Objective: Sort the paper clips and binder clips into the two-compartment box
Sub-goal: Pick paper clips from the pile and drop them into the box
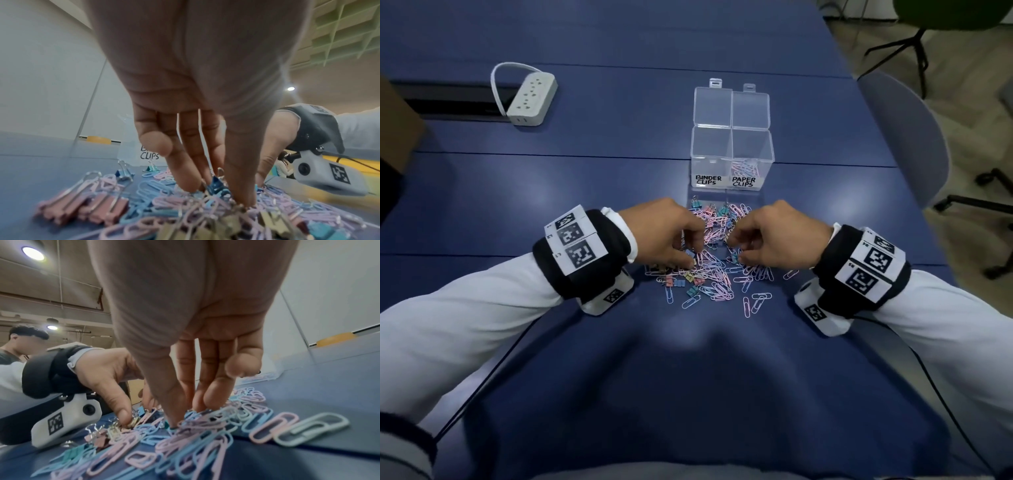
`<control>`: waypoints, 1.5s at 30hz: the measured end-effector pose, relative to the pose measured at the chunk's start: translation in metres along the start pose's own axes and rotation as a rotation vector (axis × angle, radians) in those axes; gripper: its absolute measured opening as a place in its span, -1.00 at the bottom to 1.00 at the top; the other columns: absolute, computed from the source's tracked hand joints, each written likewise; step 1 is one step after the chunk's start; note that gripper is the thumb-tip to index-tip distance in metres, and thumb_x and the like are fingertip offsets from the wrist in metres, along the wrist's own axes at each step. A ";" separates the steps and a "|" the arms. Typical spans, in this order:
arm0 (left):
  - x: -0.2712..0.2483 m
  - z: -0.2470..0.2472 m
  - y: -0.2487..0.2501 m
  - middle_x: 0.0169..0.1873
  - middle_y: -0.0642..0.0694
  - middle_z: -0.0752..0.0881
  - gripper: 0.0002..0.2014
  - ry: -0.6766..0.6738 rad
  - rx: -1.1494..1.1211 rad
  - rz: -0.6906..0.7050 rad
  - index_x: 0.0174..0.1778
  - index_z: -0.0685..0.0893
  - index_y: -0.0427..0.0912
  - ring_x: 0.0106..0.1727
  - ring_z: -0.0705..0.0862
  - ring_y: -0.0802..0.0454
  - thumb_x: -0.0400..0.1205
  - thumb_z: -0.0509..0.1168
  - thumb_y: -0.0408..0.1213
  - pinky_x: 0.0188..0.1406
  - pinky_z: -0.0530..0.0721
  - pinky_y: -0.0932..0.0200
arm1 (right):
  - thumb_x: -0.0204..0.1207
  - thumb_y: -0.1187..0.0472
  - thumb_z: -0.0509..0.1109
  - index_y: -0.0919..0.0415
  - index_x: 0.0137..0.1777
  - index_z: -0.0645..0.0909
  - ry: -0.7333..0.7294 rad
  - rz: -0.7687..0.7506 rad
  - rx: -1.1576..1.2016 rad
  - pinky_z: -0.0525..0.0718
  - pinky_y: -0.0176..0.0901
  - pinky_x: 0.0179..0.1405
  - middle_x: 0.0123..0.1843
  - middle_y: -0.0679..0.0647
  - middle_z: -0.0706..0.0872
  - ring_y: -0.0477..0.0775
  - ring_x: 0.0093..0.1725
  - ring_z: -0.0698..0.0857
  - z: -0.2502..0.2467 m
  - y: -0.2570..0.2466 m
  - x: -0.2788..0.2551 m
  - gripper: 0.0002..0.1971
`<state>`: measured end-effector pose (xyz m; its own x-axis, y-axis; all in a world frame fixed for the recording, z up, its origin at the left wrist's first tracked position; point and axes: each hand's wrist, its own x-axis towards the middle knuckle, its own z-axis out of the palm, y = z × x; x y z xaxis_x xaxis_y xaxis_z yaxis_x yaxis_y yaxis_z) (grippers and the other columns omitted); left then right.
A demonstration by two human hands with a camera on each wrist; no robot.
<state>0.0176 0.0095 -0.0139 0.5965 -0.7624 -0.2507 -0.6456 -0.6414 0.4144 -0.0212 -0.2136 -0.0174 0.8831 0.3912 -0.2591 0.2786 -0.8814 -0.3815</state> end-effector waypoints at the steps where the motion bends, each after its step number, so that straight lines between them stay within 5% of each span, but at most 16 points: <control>1: -0.002 -0.001 -0.001 -0.24 0.18 0.73 -0.79 0.012 -0.017 -0.002 -0.06 0.71 0.09 -0.23 0.68 0.24 0.44 0.50 0.00 -0.14 0.71 0.10 | 0.35 0.01 0.54 -0.06 0.08 0.73 -0.003 -0.001 -0.008 0.76 -0.04 -0.04 -0.11 -0.13 0.79 -0.14 -0.20 0.71 0.000 0.000 0.000 -0.72; 5: -0.010 -0.008 -0.001 -0.40 0.36 0.64 -0.82 0.150 -0.092 0.020 -0.06 0.74 0.06 -0.34 0.63 0.43 0.46 0.51 -0.07 -0.31 0.47 0.57 | 0.31 -0.16 0.55 -0.12 0.08 0.73 -0.006 -0.043 -0.043 0.69 -0.11 -0.13 -0.07 -0.12 0.72 -0.14 -0.21 0.61 0.002 -0.002 -0.001 -0.65; 7: -0.014 -0.013 -0.002 -0.41 0.39 0.66 -0.82 0.194 -0.164 0.015 -0.05 0.74 0.06 -0.32 0.63 0.44 0.46 0.51 -0.10 -0.31 0.45 0.62 | 0.36 -0.13 0.53 -0.14 0.04 0.75 0.014 -0.080 -0.077 0.63 -0.14 -0.21 -0.12 -0.14 0.66 -0.12 -0.19 0.59 0.003 -0.005 -0.001 -0.74; 14: -0.024 -0.018 -0.029 -0.13 0.11 0.75 -0.83 0.196 -0.276 -0.121 0.12 0.70 0.12 -0.20 0.68 0.20 0.64 0.30 -0.14 -0.10 0.64 0.34 | 0.35 -0.04 0.58 -0.03 -0.13 0.77 0.072 -0.118 0.173 0.70 -0.20 -0.13 -0.21 -0.15 0.77 -0.18 -0.23 0.70 0.005 -0.008 0.002 -0.84; 16: -0.022 -0.017 -0.035 -0.09 0.09 0.70 -0.81 0.153 -0.286 -0.161 0.07 0.71 0.11 -0.18 0.68 0.14 0.66 0.24 -0.24 -0.05 0.61 0.26 | 0.36 0.04 0.58 0.00 -0.15 0.75 0.114 -0.088 0.286 0.68 -0.29 -0.16 -0.25 -0.12 0.80 -0.17 -0.28 0.72 0.003 -0.010 0.001 -0.88; 21: -0.020 -0.020 -0.044 -0.13 -0.03 0.73 -0.73 0.214 -0.168 -0.299 -0.18 0.72 -0.04 -0.12 0.65 -0.02 0.65 0.12 -0.34 0.07 0.57 0.11 | 0.42 0.36 0.45 0.14 -0.03 0.66 0.078 -0.026 0.551 0.71 -0.14 -0.35 -0.29 0.08 0.76 -0.01 -0.33 0.75 -0.002 -0.016 0.014 -0.83; 25: -0.024 -0.016 -0.053 -0.26 0.03 0.73 -0.78 0.199 -0.203 -0.331 -0.15 0.62 -0.02 -0.20 0.64 0.11 0.65 0.10 -0.36 0.07 0.57 0.15 | 0.57 0.28 0.24 0.12 0.02 0.68 0.072 0.026 0.505 0.58 -0.25 -0.49 -0.26 0.08 0.73 -0.01 -0.39 0.69 -0.007 -0.024 0.030 -0.82; 30: -0.032 -0.008 -0.062 -0.03 -0.06 0.80 -0.79 0.208 -0.554 -0.255 0.05 0.62 -0.01 -0.05 0.79 -0.01 0.67 0.20 -0.43 0.10 0.65 0.14 | 0.65 0.18 0.05 0.18 -0.21 0.73 0.082 0.073 0.393 0.41 -0.18 -0.39 -0.40 0.00 0.55 0.03 -0.40 0.46 -0.017 -0.034 0.046 -0.59; 34: -0.036 -0.012 -0.059 0.18 -0.11 0.74 -0.68 0.268 -0.650 -0.165 0.33 0.53 -0.07 0.05 0.79 -0.07 0.68 0.20 -0.43 0.11 0.72 0.06 | 0.58 0.05 0.17 0.20 -0.26 0.72 0.174 0.131 0.304 0.61 -0.15 -0.18 -0.23 0.10 0.75 0.09 -0.25 0.66 -0.015 -0.037 0.055 -0.63; 37: -0.036 -0.015 -0.055 0.25 -0.14 0.70 -0.61 0.263 -0.654 -0.139 0.43 0.48 -0.02 0.07 0.79 0.00 0.69 0.21 -0.40 0.06 0.75 0.06 | 0.46 0.02 0.35 0.22 -0.26 0.70 0.256 0.140 0.171 0.64 -0.16 -0.22 -0.25 0.12 0.77 0.05 -0.25 0.66 -0.007 -0.035 0.061 -0.73; 42: -0.033 -0.016 -0.049 0.15 -0.23 0.75 -0.66 0.332 -0.914 -0.116 0.36 0.51 -0.20 0.12 0.77 -0.05 0.66 0.21 -0.49 0.16 0.73 0.10 | 0.31 -0.20 0.54 0.06 -0.27 0.74 0.267 0.098 0.153 0.53 -0.21 -0.18 -0.26 -0.06 0.70 -0.08 -0.18 0.64 -0.005 -0.040 0.060 -0.69; 45: -0.030 -0.020 -0.042 0.08 -0.15 0.80 -0.69 0.416 -0.935 -0.115 0.29 0.58 -0.28 0.07 0.75 0.01 0.62 0.30 -0.43 0.11 0.68 0.29 | 0.24 -0.25 0.57 0.00 -0.21 0.79 0.208 0.068 0.283 0.41 -0.26 -0.37 -0.42 -0.16 0.55 -0.21 -0.38 0.50 -0.006 -0.049 0.056 -0.67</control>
<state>0.0364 0.0616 -0.0066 0.8640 -0.4967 -0.0827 -0.0512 -0.2500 0.9669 0.0175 -0.1504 -0.0078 0.9620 0.2467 -0.1171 0.1270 -0.7838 -0.6079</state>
